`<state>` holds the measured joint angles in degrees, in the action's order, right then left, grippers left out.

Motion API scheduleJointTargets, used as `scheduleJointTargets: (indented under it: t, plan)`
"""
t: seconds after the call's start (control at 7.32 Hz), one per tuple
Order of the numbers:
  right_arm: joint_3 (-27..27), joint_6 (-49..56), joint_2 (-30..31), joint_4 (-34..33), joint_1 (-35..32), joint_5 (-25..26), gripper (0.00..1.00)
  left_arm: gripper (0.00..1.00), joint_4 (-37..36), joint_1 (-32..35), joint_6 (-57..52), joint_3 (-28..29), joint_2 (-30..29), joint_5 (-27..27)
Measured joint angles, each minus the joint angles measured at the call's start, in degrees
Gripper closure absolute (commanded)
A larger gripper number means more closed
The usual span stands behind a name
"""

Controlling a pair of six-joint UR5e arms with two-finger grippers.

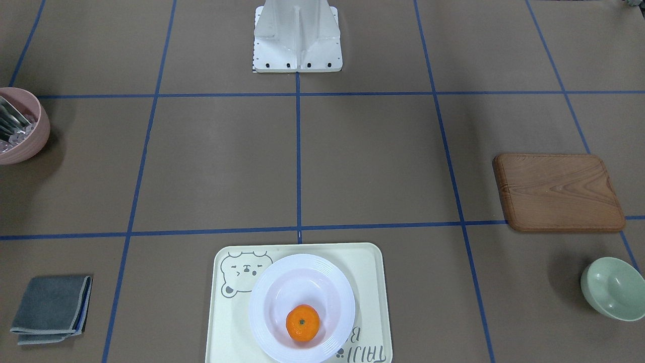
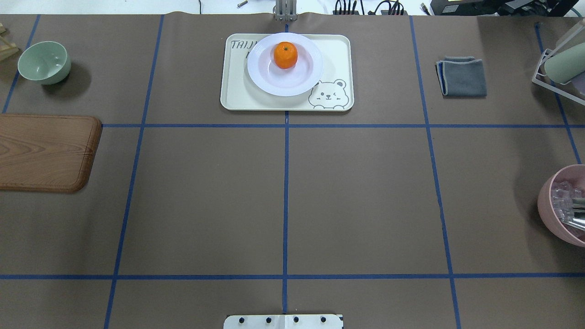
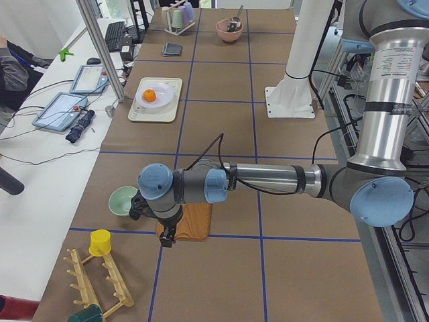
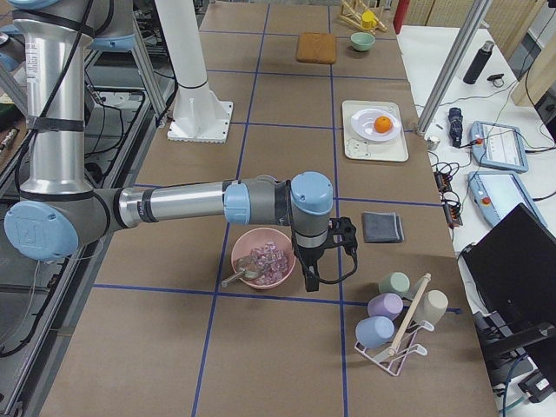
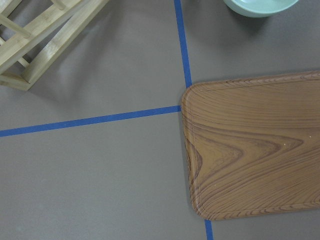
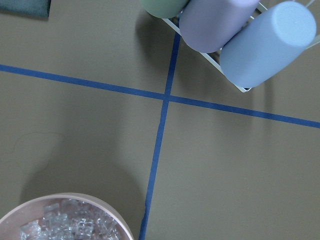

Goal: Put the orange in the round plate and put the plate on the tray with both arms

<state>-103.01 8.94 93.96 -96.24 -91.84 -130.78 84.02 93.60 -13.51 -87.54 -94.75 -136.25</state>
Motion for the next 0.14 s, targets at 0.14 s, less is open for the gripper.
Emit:
scheduleJointTargets:
  t: [0.14]
  plan:
    - [-0.1, 0.0, 0.0, 0.0, 0.0, 0.0, 0.00, 0.02, 0.0, 0.0, 0.0, 0.0, 0.0, 0.0]
